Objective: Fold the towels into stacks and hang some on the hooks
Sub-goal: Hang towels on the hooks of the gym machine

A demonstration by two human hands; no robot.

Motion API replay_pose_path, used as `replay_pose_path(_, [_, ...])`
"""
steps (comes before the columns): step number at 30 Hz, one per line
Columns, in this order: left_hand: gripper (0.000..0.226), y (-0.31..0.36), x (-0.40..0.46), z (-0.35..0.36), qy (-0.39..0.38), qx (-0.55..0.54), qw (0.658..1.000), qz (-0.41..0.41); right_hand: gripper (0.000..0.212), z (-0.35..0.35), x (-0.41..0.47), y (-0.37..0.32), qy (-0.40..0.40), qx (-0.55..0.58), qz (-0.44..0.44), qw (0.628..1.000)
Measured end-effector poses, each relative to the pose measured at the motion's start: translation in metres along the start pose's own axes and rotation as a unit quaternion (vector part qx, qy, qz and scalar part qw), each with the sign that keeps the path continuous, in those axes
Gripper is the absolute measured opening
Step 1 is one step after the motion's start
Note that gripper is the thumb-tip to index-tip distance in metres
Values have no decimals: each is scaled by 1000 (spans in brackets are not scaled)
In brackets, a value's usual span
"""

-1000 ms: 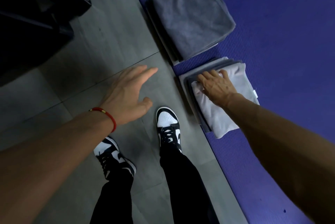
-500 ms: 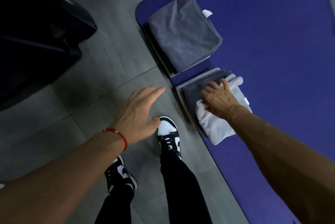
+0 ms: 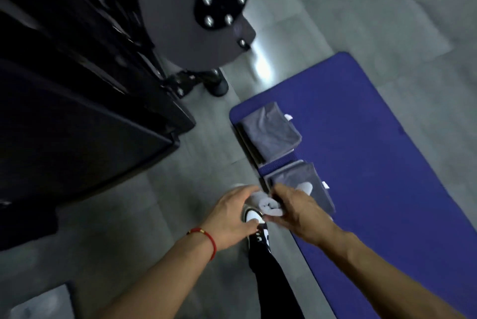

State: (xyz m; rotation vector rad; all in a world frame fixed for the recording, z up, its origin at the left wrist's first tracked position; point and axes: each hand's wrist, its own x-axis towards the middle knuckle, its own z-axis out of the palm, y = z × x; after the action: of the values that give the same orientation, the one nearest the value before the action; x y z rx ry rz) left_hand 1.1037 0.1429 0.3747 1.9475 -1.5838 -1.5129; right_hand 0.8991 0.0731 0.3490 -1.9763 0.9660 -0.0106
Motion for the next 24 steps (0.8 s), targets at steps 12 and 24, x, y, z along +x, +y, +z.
replay_pose_path(12, [9,16,-404,-221,350,-65,931,81,24,-23,-44,-445,3,60,-227,972])
replay_pose_path(24, [41,-2,-627,-372,438,-192,857,194,30,17,-29,-734,-48,161,-406,898])
